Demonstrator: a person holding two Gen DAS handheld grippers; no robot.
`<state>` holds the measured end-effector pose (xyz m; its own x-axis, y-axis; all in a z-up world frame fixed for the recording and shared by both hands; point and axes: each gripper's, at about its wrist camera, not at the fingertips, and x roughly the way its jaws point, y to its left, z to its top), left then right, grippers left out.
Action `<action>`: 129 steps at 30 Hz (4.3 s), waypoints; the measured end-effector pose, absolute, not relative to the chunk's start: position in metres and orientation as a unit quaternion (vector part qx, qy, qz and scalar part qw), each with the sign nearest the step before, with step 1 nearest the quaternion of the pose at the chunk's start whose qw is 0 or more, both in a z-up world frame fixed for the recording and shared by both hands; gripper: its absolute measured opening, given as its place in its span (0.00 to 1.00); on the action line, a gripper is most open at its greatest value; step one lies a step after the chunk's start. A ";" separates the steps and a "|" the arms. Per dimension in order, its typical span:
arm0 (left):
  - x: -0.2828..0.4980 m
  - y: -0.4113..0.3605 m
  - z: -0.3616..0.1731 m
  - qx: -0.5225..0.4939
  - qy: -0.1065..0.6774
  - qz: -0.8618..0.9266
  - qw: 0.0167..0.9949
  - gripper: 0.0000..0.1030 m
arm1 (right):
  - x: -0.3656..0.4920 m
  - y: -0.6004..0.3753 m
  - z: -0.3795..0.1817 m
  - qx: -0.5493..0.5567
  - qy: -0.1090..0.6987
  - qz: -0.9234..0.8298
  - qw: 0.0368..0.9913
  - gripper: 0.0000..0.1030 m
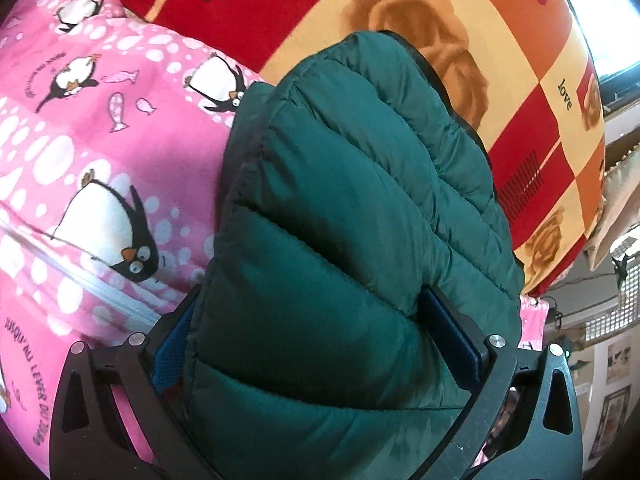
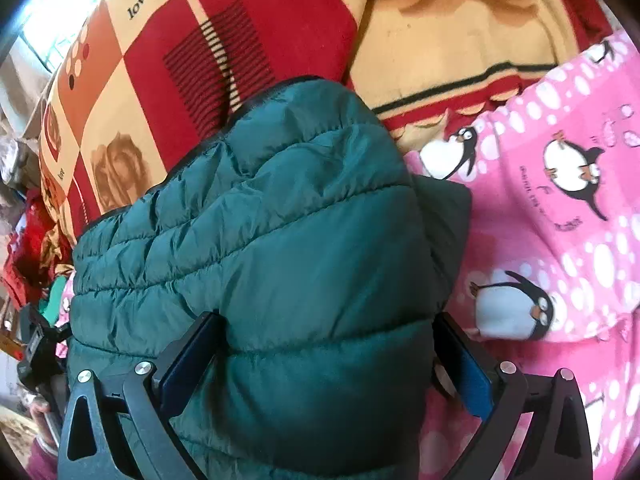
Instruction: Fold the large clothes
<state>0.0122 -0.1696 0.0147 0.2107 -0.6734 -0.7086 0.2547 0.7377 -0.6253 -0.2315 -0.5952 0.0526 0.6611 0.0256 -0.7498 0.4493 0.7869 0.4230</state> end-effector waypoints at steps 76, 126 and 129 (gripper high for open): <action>-0.187 -0.076 0.143 -0.010 0.397 -0.256 0.881 0.84 | -0.415 -0.449 0.143 0.219 0.326 -0.215 0.894 0.74; -0.255 -0.126 0.121 0.080 0.330 -0.201 0.919 0.84 | -0.375 -0.325 0.135 0.148 0.335 -0.224 0.903 0.83; -0.255 -0.126 0.121 0.079 0.330 -0.201 0.919 0.84 | -0.373 -0.325 0.134 0.146 0.336 -0.224 0.903 0.83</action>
